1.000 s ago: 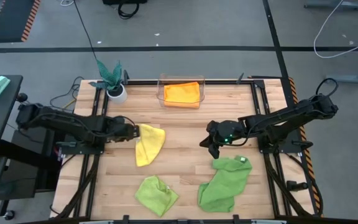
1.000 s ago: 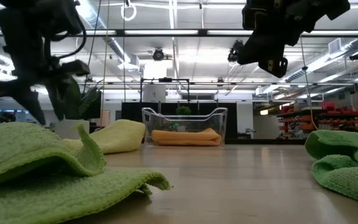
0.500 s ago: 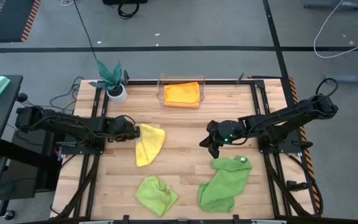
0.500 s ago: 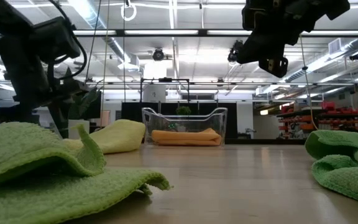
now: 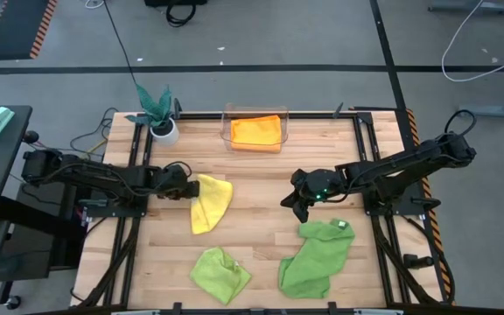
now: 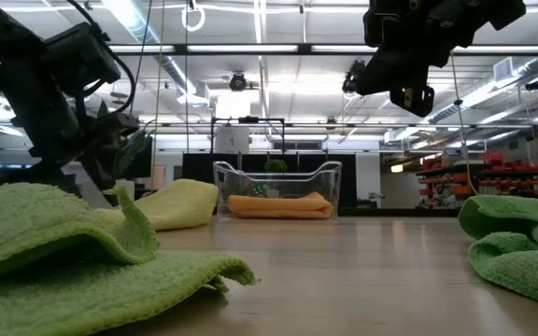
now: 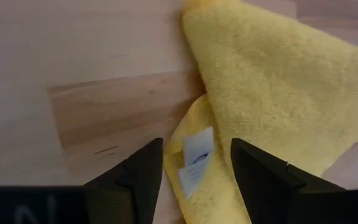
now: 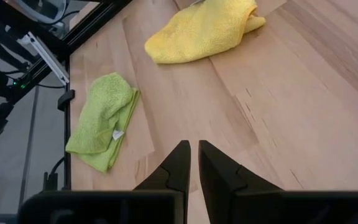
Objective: Fold microfiber towels
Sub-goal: Fold the yellow towel
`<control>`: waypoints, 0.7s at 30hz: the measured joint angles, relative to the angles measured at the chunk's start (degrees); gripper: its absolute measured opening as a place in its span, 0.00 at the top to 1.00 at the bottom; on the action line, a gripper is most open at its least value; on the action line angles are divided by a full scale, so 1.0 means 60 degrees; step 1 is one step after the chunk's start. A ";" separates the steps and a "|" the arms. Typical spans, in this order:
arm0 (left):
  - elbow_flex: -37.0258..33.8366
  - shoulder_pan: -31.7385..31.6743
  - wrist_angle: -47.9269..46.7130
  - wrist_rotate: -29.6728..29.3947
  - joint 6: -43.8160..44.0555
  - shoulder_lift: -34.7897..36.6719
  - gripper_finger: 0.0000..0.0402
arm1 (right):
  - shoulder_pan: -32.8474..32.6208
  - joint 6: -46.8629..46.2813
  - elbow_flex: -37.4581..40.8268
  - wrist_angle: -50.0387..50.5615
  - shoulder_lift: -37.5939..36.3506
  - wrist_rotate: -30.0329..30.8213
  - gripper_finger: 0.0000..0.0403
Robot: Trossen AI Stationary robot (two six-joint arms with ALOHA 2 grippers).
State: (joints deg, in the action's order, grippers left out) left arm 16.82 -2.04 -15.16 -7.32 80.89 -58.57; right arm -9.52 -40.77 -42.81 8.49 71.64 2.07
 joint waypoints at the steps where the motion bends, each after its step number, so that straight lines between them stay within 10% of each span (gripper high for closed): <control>1: 0.0000 0.0004 -0.0013 0.0006 -0.0082 0.0001 0.52 | 0.0000 0.0000 0.0000 -0.0003 0.0000 0.0000 0.91; 21: 0.0033 -0.0007 0.0357 -0.0149 -0.0328 -0.0939 0.71 | 0.0000 -0.0146 -0.0004 -0.0007 0.0004 0.0146 0.91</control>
State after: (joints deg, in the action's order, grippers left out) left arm 17.02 -2.09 -13.02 -8.22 78.92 -64.20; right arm -9.52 -41.65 -42.83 8.45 71.66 2.94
